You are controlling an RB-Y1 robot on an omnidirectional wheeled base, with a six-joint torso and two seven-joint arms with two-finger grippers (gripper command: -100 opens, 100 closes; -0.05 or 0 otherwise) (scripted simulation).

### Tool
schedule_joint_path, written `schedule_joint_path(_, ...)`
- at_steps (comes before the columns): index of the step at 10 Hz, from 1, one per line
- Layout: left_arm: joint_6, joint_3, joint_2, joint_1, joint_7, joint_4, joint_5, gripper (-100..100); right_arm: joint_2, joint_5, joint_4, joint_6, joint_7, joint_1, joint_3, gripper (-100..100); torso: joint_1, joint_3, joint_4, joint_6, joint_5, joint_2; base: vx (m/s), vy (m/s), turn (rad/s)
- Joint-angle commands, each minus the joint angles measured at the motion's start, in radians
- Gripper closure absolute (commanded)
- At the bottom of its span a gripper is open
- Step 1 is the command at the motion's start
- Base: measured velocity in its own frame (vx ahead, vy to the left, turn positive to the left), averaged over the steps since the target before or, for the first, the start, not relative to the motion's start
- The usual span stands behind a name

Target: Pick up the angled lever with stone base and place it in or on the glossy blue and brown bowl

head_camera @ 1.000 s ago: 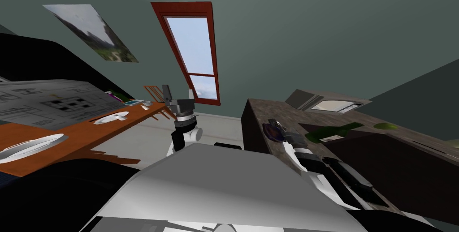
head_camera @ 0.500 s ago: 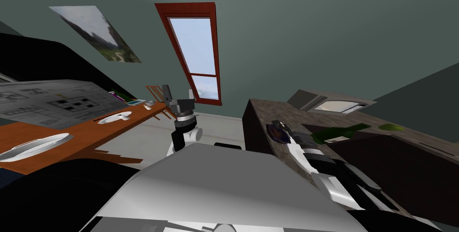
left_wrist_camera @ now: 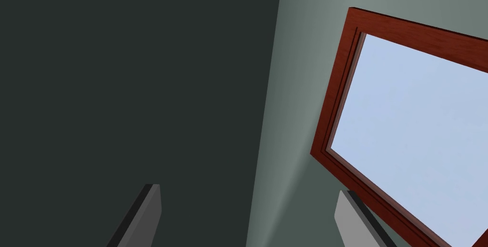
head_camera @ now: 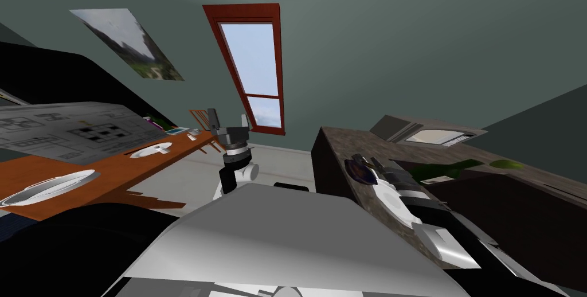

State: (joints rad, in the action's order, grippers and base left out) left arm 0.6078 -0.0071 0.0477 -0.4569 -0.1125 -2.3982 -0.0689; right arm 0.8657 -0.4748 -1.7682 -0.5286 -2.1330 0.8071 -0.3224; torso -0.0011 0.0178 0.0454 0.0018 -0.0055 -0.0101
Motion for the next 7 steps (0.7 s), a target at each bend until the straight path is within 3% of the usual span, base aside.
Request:
schedule_joint_path(1, 0.0, 0.0, 0.0, 0.0, 0.0, 0.0, 0.0, 0, 0.0, 0.0, 0.0, 0.0, 0.0, 0.0, 0.0, -100, 0.0, 0.0, 0.0, 0.0, 0.0, 0.0, -0.001, 0.023, -0.004)
schedule_joint_path(2, 0.0, 0.0, 0.0, 0.0, 0.0, 0.0, 0.0, 0, 0.0, 0.0, 0.0, 0.0, -0.005, 0.001, -0.001, 0, -0.002, 0.0, 0.0, 0.0, -0.001, 0.0, 0.0, 0.005, -0.001)
schedule_joint_path(7, 0.0, 0.0, 0.0, 0.0, 0.0, 0.0, 0.0, 0, 0.0, 0.0, 0.0, 0.0, -0.004, 0.001, -0.001, 0, -0.004, 0.0, 0.0, 0.0, -0.001, 0.0, 0.0, 0.0, 0.0)
